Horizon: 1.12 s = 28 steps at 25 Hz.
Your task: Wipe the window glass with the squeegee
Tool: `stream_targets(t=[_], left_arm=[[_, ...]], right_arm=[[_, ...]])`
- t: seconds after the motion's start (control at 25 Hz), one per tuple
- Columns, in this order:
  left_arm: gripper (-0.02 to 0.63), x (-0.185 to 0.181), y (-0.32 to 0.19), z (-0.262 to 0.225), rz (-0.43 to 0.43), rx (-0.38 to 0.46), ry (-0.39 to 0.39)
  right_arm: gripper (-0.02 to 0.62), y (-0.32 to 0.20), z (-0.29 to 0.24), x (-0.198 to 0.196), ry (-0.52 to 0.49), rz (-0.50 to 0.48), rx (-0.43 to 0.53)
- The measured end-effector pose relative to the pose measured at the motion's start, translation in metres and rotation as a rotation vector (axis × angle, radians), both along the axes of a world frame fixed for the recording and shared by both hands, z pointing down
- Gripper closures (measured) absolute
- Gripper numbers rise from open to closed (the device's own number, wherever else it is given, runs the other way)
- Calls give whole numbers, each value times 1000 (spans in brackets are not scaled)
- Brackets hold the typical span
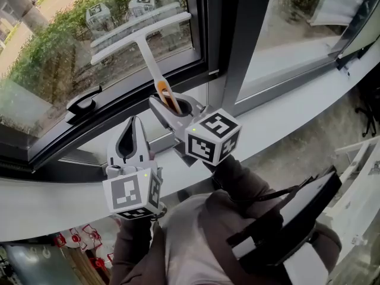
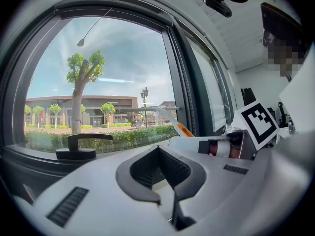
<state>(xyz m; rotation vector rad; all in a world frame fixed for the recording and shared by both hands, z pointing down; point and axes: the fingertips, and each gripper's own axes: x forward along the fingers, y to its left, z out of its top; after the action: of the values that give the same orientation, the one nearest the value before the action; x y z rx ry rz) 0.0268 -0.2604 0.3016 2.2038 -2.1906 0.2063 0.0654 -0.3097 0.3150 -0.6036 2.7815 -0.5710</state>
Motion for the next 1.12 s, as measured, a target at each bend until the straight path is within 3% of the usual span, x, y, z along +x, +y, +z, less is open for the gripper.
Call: stream_targets(t=[1.12], left_arm=[[604, 10, -8, 12, 24, -36, -4]], right_arm=[[561, 6, 26, 1, 7, -31, -62]])
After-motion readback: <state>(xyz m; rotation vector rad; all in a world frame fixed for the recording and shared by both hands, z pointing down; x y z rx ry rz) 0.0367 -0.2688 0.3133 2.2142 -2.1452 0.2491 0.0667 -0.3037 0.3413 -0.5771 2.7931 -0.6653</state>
